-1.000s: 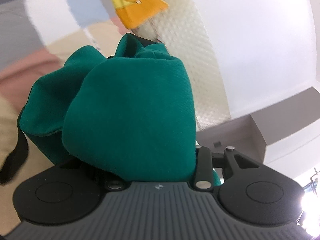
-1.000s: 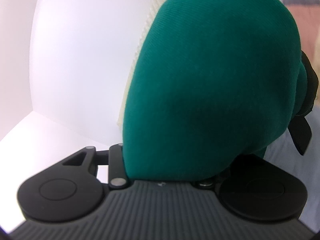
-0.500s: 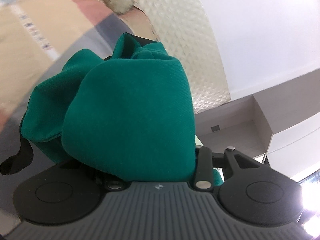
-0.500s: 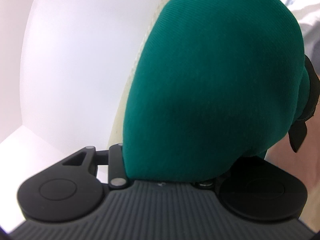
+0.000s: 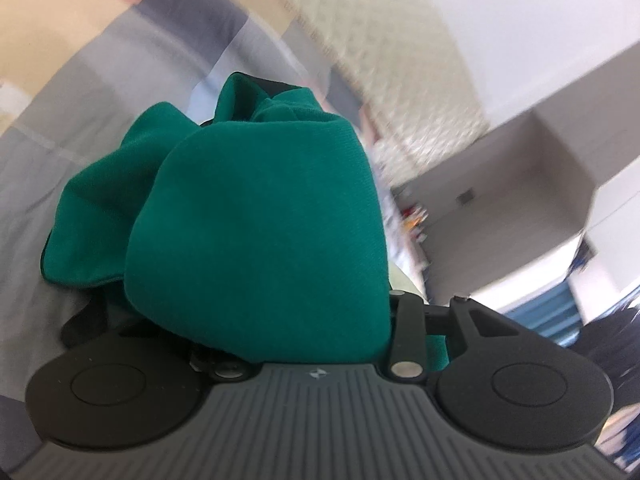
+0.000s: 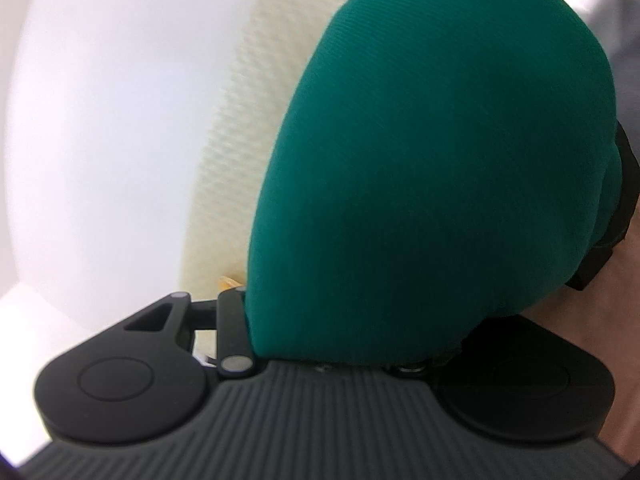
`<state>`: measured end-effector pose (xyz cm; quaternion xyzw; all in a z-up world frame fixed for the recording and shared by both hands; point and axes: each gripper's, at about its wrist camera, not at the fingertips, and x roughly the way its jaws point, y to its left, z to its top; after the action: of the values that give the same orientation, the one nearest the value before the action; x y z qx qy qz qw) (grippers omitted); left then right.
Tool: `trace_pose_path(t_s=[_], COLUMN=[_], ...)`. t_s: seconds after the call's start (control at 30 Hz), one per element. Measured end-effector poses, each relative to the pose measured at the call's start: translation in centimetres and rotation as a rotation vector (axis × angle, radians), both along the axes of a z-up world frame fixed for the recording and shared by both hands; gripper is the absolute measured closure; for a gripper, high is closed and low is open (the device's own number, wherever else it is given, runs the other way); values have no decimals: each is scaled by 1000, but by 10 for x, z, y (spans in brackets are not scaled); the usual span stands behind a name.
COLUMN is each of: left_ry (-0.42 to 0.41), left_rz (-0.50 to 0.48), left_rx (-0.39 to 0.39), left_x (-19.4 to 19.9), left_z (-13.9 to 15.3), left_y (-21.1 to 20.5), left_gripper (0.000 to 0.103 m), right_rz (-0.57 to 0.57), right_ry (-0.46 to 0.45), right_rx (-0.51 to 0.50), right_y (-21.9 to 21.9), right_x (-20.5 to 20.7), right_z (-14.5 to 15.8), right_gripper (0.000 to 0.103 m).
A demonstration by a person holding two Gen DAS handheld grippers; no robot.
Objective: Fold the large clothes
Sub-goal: 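Lift the gripped end with both tools and fold it over the bundle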
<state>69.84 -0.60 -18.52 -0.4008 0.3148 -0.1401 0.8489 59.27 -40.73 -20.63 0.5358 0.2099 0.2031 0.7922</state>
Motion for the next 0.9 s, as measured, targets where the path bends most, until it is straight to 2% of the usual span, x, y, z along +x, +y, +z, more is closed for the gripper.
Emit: trace_pose_path(t_s=[0.1,0.23,0.27,0.33,0.37,0.43,0.47,0.53,0.63,0.67,0.77,0.9], left_ry=[24,4,2,13,19,17,17,21,43,49,63,79], left_rz=[-9,-18,-18,-7,-5,-5,-3,4,-3,-12,-42,-59], left_rx=[7,5,16,38,40,35,31,18,20,50,98,149], left_x=[-5,-11,-13,-24,-18,-20,-22,-24,-18,-18,-18,-21], left_z=[-29,-52,-58,-69,-79,-88,-91,-94,-87,-82,-74,-64], left_y=[1,12,11,8,5,8,10,13,13,11,12,15], left_gripper=[59,58,57,54,51,48,47,46,43,40,34,33], right_rz=[12,4,-6,-27,-34,-41,-39,-37,-42,-44,-59,-92], right_ry=[44,62,80,147,172,172,162,149,206,225,269,317], right_rx=[-12,-14,-3,26,38,59,49,-3,28,33,23,21], right_y=[1,-4,-3,-2,-1,0,-3,-8,-21,-21,-22,-28], right_x=[-6,-33,-41,-32,-44,-52,-62,-67,-68,-73,-80,-105], right_z=[-30,-45,-51,-65,-70,-82,-79,-69,-77,-82,-71,-65], right_gripper=[54,52,52,50,50,49,49,46,43,42,40,39])
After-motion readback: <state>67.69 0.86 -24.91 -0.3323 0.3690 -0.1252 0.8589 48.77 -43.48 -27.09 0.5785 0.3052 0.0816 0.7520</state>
